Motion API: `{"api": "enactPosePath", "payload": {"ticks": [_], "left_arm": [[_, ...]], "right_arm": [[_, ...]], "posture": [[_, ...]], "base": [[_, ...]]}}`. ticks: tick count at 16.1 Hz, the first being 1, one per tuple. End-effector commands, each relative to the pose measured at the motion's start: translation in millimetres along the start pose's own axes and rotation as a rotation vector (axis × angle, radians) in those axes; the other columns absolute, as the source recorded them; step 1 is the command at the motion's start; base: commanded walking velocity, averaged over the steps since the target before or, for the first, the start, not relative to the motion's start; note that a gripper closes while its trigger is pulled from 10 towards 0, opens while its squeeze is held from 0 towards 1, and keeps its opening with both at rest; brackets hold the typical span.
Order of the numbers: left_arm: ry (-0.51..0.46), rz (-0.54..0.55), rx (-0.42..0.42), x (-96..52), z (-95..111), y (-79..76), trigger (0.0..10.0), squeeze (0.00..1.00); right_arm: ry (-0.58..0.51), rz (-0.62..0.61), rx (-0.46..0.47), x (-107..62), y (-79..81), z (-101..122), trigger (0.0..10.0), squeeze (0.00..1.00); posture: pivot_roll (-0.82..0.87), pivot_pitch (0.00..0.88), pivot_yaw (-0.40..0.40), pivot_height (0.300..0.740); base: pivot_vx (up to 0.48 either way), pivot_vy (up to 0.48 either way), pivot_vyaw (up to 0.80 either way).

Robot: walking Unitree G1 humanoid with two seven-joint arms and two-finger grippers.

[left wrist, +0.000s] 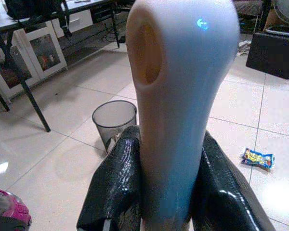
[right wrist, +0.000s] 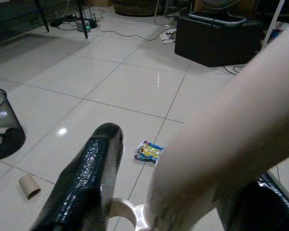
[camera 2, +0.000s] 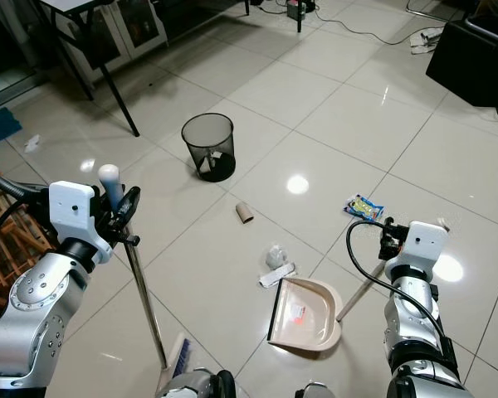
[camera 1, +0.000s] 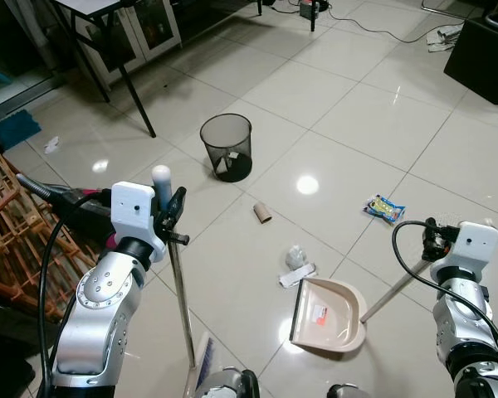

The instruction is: Sweep floor

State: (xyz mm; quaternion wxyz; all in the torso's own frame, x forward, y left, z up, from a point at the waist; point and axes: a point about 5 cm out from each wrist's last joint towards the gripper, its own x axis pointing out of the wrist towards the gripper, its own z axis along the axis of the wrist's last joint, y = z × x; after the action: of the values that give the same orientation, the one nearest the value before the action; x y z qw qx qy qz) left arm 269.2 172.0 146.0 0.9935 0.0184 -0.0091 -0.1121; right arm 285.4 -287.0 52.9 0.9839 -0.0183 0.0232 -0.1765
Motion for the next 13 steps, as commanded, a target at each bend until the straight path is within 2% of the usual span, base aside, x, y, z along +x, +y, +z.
{"api": "enactPosePath", "payload": {"ticks": [1,6,13], "left_arm": [[-0.015,0.007,0.022,-1.2,4.2,1.7,10.0,0.0],[-0.015,0.007,0.025,-0.8,4.4,1.7,10.0,0.0],[-0.028,0.004,0.02,7.4,4.8,-1.1,10.0,0.0]], "right_arm": [[0.008,0.003,0.019,-3.3,0.9,-4.0,0.0,0.0],[0.017,0.008,0.062,-2.5,3.1,-4.7,0.0,0.0],[0.021,-0.062,0.096,-3.3,7.5,-6.2,0.0,0.0]], "posture": [[0.13,0.112,0.15,0.74],[0.13,0.11,0.152,0.74],[0.11,0.096,0.156,0.74]], "base": [[0.0,0.0,0.0],[0.0,0.0,0.0],[0.0,0.0,0.0]]}}
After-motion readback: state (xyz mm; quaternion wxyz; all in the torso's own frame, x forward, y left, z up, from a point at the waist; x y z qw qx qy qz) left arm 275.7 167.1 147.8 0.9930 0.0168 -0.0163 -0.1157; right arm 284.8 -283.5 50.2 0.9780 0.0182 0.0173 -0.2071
